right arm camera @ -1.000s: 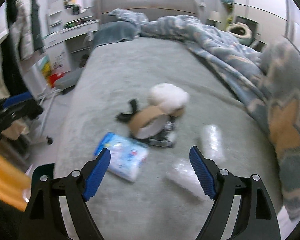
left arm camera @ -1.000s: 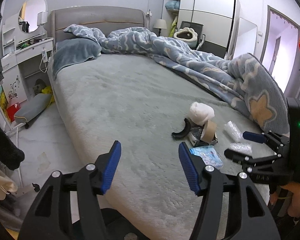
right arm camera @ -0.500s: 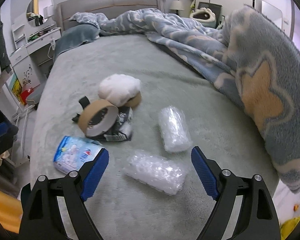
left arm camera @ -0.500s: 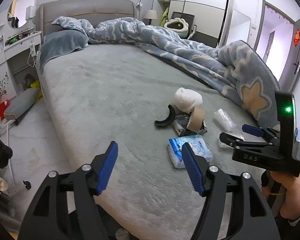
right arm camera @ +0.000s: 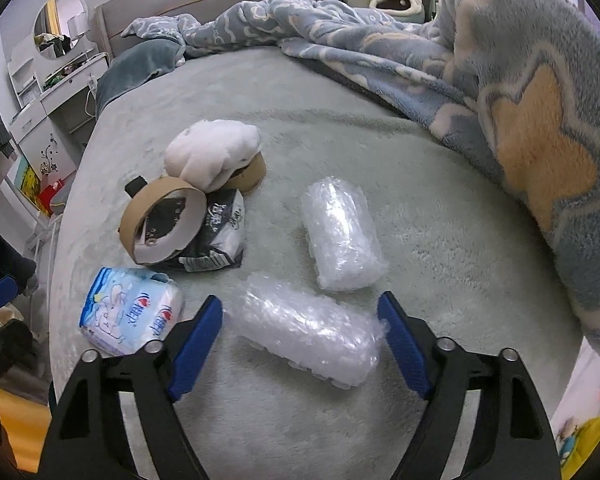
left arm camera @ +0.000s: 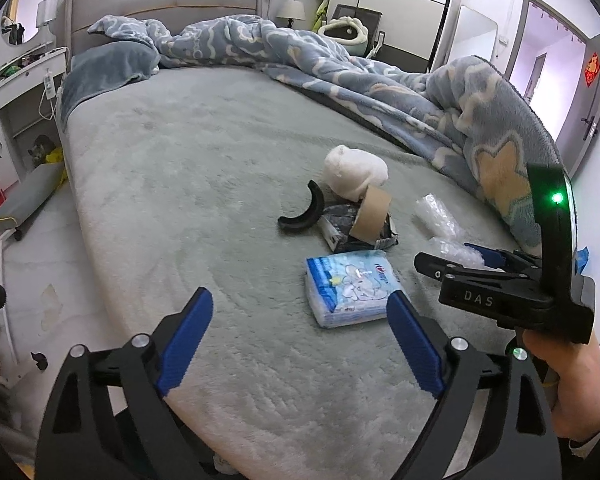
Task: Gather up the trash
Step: 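Grasp the bubble-wrap roll with the right tool while the left tool grasps the tissue pack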
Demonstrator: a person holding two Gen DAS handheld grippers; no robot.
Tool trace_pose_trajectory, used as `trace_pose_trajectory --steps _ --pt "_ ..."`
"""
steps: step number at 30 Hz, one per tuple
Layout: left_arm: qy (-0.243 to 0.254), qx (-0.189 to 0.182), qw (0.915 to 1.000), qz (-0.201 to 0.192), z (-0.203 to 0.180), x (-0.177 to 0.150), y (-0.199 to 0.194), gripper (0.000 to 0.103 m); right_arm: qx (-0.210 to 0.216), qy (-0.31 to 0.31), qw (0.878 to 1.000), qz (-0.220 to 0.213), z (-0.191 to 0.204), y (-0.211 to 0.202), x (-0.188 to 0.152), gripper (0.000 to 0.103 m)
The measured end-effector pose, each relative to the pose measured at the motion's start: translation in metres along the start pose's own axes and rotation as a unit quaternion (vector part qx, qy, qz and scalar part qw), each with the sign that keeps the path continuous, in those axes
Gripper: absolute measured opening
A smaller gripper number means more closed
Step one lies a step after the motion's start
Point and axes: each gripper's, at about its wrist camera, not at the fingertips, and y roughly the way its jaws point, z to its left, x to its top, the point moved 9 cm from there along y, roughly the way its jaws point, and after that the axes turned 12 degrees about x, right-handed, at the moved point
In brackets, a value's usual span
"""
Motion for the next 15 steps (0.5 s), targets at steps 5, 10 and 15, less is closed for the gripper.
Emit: trace_pose_trajectory --steps 5,10,15 --pt "-0.001 -0.006 0.9999 0.009 -0.012 -0.001 0.007 0.093 0.022 0.002 1.000 0.002 -0.003 -0.001 0.001 0.068" --pt "-0.003 -0.004 0.9999 0.014 -0.023 -0.003 0.014 0.094 0.038 -0.005 0.999 -0.001 -0.003 -0.009 0.002 0.067" --pt "0.001 0.014 0.9999 0.010 -0.037 -0.010 0.022 0.094 0.061 -0.011 0.998 -0.008 -0.003 -0.019 0.006 0.067"
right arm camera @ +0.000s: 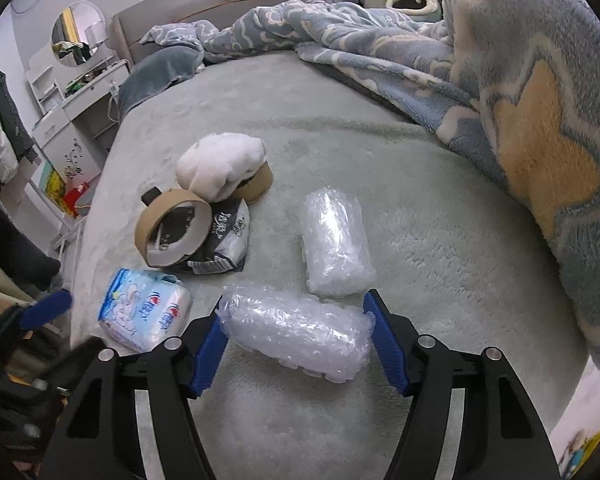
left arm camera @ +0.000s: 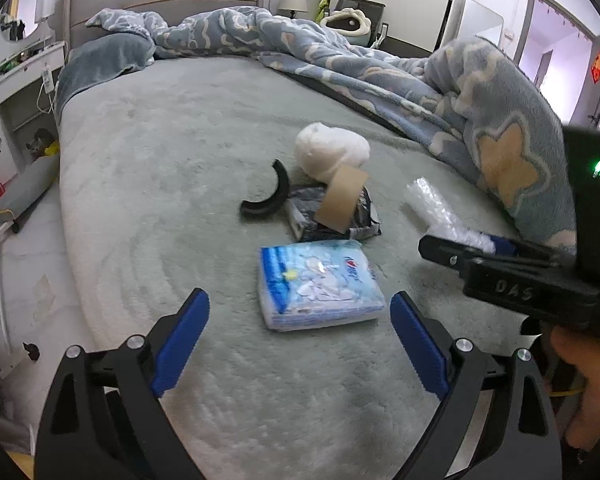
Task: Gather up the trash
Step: 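Grasp the bubble-wrap roll with the right tool while the left tool grasps the tissue pack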
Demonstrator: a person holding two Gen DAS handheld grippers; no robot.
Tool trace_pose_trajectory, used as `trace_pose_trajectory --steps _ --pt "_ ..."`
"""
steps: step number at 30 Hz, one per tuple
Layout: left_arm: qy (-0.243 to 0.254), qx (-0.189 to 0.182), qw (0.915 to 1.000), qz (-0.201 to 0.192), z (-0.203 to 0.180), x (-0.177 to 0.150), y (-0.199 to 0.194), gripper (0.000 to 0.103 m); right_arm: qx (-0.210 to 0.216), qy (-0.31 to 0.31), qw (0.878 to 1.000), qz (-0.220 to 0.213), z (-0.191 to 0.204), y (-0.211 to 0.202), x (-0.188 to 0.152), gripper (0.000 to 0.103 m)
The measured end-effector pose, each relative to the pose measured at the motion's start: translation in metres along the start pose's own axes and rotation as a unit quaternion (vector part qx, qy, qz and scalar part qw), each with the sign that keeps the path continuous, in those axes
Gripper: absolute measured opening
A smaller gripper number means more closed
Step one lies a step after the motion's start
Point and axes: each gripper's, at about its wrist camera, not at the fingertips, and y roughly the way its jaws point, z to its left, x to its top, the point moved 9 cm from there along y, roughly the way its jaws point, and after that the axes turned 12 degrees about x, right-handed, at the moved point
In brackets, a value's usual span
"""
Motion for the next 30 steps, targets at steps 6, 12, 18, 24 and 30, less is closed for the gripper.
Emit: trace_pose_trajectory --steps 6,12,18,24,30 --pt "0.006 0.010 0.9999 -0.001 -0.008 -0.001 0.010 0.094 0.016 -0.013 1.000 -0.014 0.002 -0.011 0.006 0.067" --pt "0.007 0.021 0.9997 0.003 -0.013 -0.003 0.023 0.094 0.040 -0.009 0.999 -0.017 0.000 -0.016 0.008 0.067" --pt "0.005 0.031 0.9995 0.005 -0.017 -0.005 0.032 0.094 0.054 -0.009 0.998 -0.019 -0.003 -0.021 0.009 0.067" --pt "0.004 0.046 0.9989 0.008 -0.020 0.000 0.038 0.088 0.056 -0.018 0.998 -0.018 -0.006 -0.026 0.008 0.067" --pt "0.012 0.043 0.9989 0.012 -0.021 0.001 0.040 0.075 0.063 -0.023 0.998 -0.020 -0.002 -0.029 0.011 0.067"
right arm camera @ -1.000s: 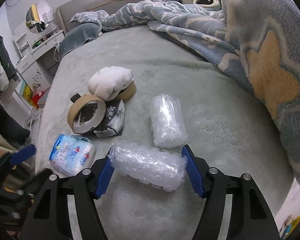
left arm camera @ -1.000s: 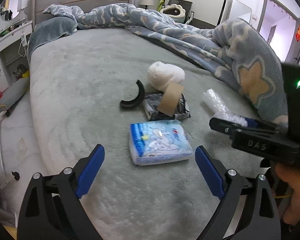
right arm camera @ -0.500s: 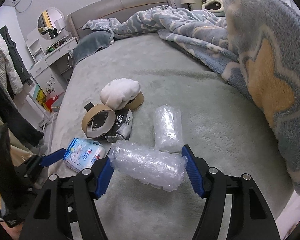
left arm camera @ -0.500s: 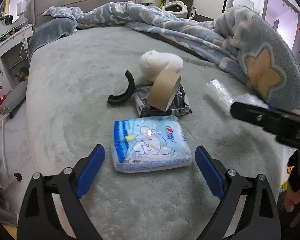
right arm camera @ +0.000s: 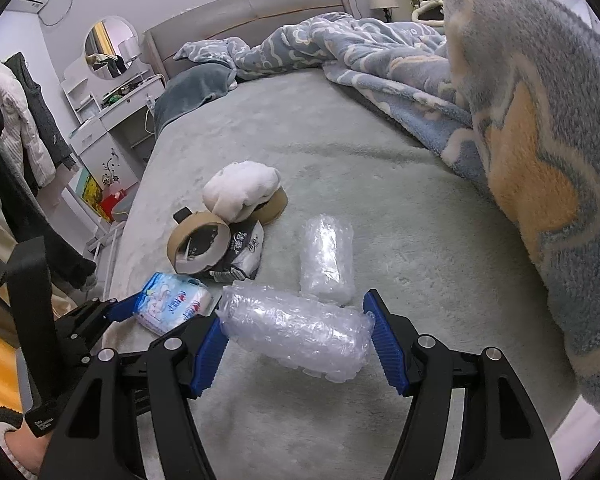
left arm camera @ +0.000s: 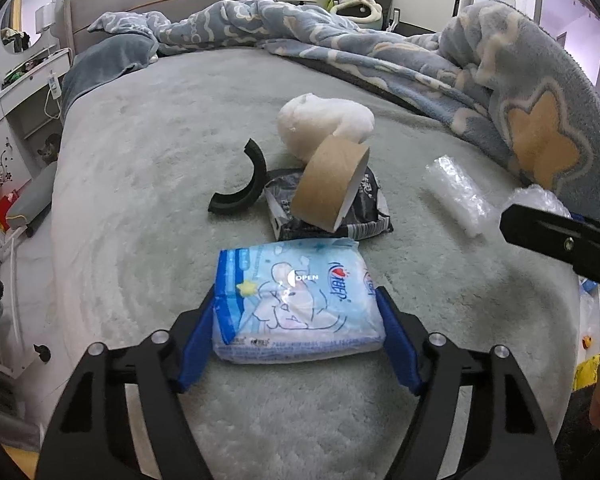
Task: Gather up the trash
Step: 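Grasp the bubble-wrap roll with the right tool while the left tool grasps the tissue pack, then carry tissue pack and bubble wrap to the green bin and release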
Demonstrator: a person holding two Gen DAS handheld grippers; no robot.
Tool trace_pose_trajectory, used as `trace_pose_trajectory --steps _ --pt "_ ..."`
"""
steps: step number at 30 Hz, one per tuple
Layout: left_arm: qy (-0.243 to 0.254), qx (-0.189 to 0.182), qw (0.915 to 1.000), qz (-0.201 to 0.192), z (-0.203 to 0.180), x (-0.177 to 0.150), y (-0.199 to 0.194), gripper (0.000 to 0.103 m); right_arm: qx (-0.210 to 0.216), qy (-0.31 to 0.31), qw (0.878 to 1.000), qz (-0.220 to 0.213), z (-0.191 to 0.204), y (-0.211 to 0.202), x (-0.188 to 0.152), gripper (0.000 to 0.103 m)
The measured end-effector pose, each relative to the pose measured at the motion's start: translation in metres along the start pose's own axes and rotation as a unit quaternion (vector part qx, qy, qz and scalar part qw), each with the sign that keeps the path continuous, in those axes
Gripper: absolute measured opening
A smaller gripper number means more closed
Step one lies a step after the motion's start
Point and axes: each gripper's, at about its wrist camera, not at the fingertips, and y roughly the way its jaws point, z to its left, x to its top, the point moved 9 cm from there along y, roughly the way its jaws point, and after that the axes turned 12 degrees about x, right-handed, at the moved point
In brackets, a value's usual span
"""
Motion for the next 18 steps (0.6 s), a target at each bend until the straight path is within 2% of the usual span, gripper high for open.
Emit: trace_pose_trajectory --steps 11,18 --pt "-0.007 -0.045 0.9990 0.002 0.010 -0.001 -0.025 0.075 0.025 -0.026 0.999 0.006 0.038 0.012 0.011 0.067" --pt "-0.019 -0.048 0.9986 0.010 0.037 -0.009 -0.034 0.075 0.054 -0.039 0.998 0.018 0.067 0.029 0.016 0.067"
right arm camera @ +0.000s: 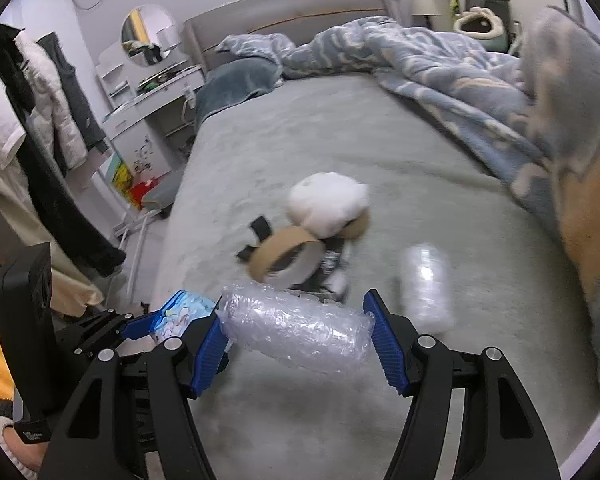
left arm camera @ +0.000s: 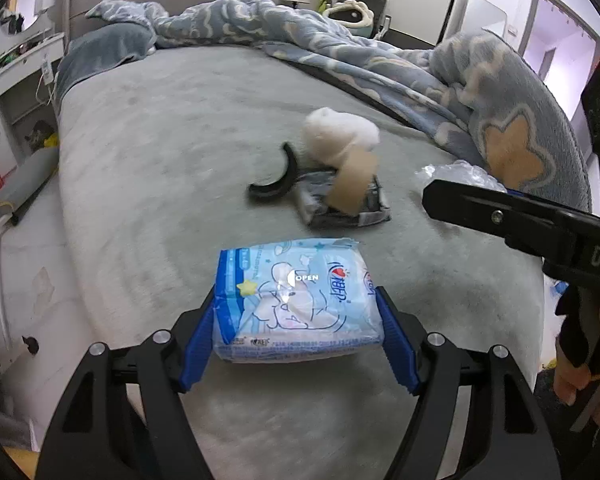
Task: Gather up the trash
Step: 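Carry tissue pack and bubble wrap to the green bin and release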
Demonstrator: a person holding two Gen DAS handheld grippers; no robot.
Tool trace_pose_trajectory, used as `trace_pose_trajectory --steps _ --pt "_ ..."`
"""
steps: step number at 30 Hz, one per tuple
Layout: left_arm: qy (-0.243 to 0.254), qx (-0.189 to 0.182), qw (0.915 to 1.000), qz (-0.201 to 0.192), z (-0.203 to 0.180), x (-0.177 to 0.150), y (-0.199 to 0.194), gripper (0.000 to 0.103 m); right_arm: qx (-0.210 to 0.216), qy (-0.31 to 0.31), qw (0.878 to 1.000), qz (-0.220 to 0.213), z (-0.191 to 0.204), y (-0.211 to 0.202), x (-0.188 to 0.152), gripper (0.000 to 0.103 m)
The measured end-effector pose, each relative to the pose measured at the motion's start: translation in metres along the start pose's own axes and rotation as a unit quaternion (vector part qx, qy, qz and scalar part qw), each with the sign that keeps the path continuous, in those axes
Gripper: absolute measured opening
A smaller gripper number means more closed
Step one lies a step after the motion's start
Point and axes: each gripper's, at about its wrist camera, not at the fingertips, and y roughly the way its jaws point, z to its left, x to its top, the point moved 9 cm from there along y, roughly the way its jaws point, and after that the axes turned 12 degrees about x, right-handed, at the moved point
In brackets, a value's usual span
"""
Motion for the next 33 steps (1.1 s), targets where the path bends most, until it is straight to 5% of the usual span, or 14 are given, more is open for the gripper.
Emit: trace_pose_trajectory --steps 19,33 --pt "-0.045 0.012 0.9981 0.042 0.093 -0.038 -0.021 0.075 0.066 -0.048 0.996 0.039 0.095 0.059 0.001 0.067" --pt "-0.076 0.030 0.9890 0.124 0.160 -0.100 -0.018 0.075 0.115 -0.081 0.987 0.080 0.166 0.097 -0.013 0.067"
